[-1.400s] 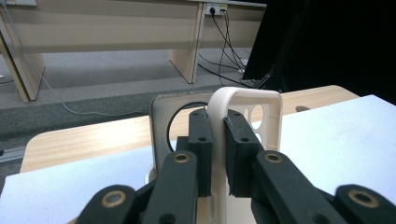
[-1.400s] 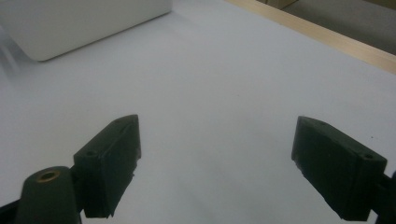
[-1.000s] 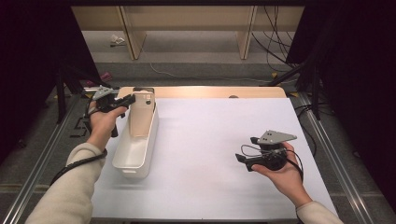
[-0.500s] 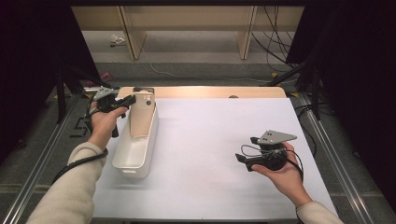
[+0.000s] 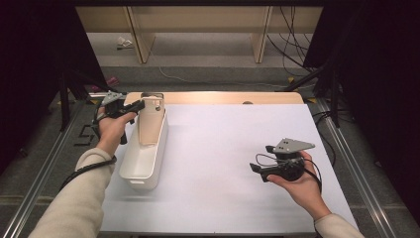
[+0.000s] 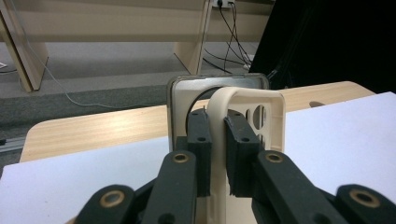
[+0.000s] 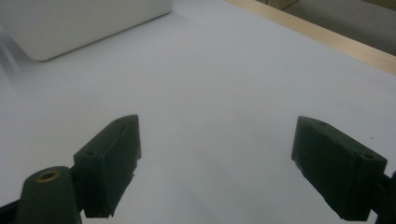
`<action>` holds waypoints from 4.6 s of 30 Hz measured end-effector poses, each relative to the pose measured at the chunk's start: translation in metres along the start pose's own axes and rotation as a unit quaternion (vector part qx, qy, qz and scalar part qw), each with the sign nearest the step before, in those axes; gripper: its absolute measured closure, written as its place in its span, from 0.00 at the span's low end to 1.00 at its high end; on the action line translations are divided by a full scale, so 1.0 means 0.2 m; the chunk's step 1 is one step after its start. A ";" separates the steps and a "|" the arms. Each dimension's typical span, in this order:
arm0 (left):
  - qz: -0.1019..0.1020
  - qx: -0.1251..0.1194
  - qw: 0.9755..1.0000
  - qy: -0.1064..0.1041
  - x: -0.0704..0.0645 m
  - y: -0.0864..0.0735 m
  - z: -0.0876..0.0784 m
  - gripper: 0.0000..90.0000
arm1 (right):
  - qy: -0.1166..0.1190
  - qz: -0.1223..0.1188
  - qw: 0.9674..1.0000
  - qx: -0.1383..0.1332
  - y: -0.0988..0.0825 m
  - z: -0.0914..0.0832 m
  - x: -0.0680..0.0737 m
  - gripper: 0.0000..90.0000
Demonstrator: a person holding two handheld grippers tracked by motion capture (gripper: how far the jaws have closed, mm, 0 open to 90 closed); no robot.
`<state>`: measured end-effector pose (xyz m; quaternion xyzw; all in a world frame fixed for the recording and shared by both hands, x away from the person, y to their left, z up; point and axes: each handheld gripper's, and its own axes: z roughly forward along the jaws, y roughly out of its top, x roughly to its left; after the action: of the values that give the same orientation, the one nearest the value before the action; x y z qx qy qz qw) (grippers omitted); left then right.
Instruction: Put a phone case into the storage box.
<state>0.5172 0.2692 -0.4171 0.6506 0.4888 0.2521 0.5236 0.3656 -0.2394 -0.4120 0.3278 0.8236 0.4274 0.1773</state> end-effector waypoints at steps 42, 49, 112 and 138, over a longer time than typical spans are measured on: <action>0.057 0.059 0.994 0.074 0.02 0.01 0.02 0.72 | 0.001 -0.001 1.000 0.000 0.00 0.01 0.00 0.18; 0.043 0.057 0.995 0.063 -0.03 0.02 -0.02 0.57 | 0.002 0.000 1.000 0.001 0.00 0.01 0.00 0.18; 0.064 0.055 0.996 -0.029 -0.34 -0.11 -0.43 0.09 | -0.001 0.004 1.000 -0.001 0.00 0.00 -0.01 0.18; 0.107 0.050 0.991 -0.070 -0.45 -0.22 -0.51 0.09 | -0.001 0.004 1.000 -0.003 0.00 -0.01 -0.01 0.18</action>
<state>0.3796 0.2310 -0.4078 0.7407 0.3903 0.2360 0.4933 0.3671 -0.2421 -0.4112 0.3314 0.8207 0.4303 0.1776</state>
